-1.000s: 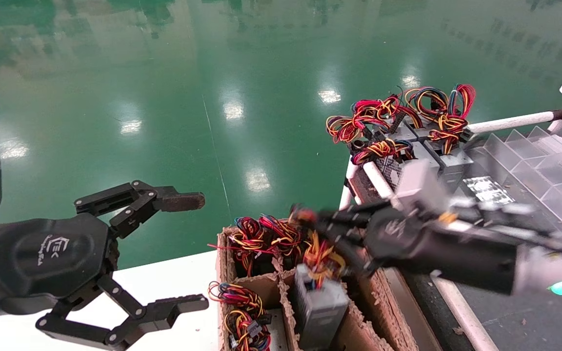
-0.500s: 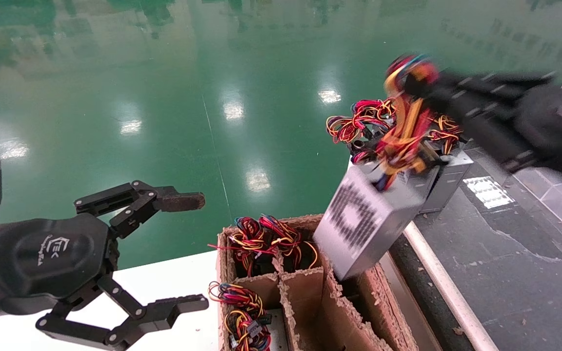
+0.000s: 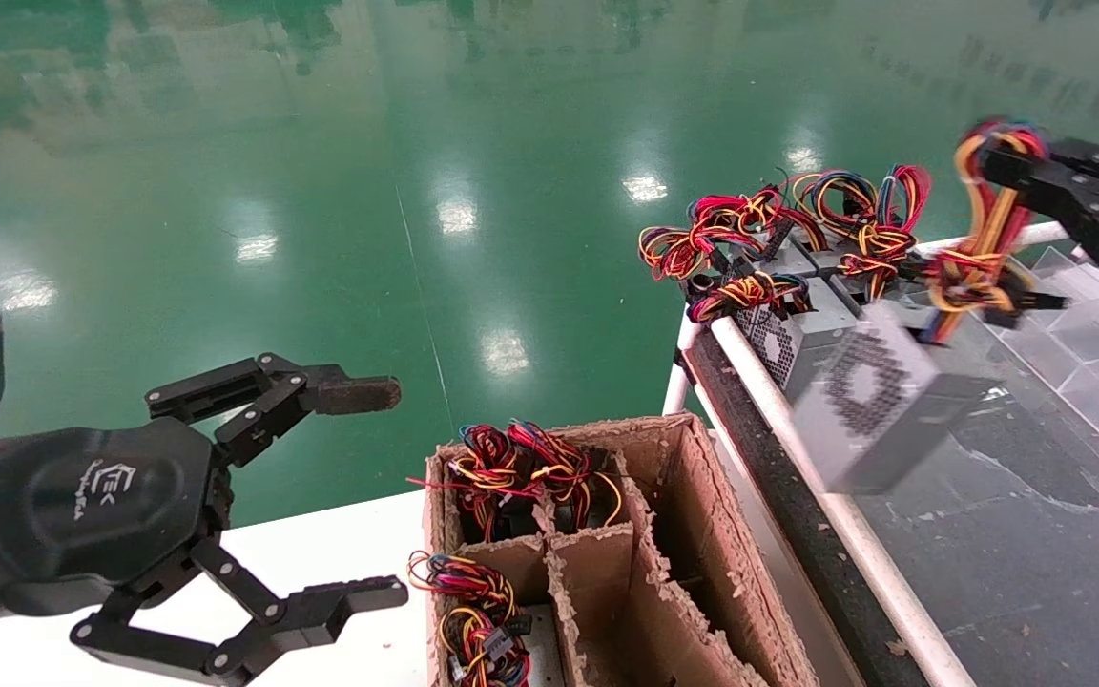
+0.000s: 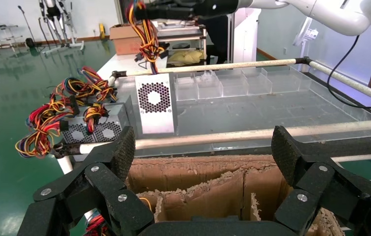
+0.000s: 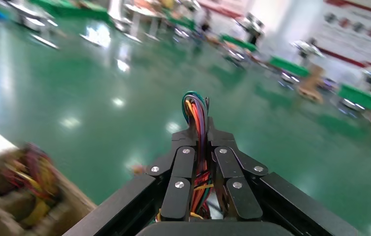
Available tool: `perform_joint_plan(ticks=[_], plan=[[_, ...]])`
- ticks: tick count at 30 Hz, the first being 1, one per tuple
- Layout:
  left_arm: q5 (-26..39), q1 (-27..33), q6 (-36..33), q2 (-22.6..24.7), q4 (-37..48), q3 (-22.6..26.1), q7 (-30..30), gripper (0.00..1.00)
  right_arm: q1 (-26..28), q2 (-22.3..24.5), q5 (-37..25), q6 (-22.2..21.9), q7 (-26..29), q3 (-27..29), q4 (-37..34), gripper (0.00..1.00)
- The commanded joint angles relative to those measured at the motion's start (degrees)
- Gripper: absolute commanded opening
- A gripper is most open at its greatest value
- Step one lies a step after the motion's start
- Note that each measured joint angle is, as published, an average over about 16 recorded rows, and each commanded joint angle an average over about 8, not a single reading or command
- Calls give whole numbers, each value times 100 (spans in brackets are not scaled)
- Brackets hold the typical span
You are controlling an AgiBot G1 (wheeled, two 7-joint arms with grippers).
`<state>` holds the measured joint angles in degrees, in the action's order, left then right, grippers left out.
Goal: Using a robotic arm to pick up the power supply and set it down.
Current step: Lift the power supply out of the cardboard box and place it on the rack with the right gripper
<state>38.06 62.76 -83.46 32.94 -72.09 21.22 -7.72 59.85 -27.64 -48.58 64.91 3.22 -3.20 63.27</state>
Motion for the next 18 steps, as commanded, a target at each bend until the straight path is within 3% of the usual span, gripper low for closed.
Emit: perform_joint_plan(ticks=[1,9,18], plan=[[0,0,0,0,0,0,0,100,-43,69,-121,-101,-97,13,-134,0],[0,0,0,0,0,0,0,100,96,-1,-544,-647,-451,-21,-614,0],[0,0,0,0,0,1,0,100,615,-419,-1127,-1086,-745,-341,-1188,0]])
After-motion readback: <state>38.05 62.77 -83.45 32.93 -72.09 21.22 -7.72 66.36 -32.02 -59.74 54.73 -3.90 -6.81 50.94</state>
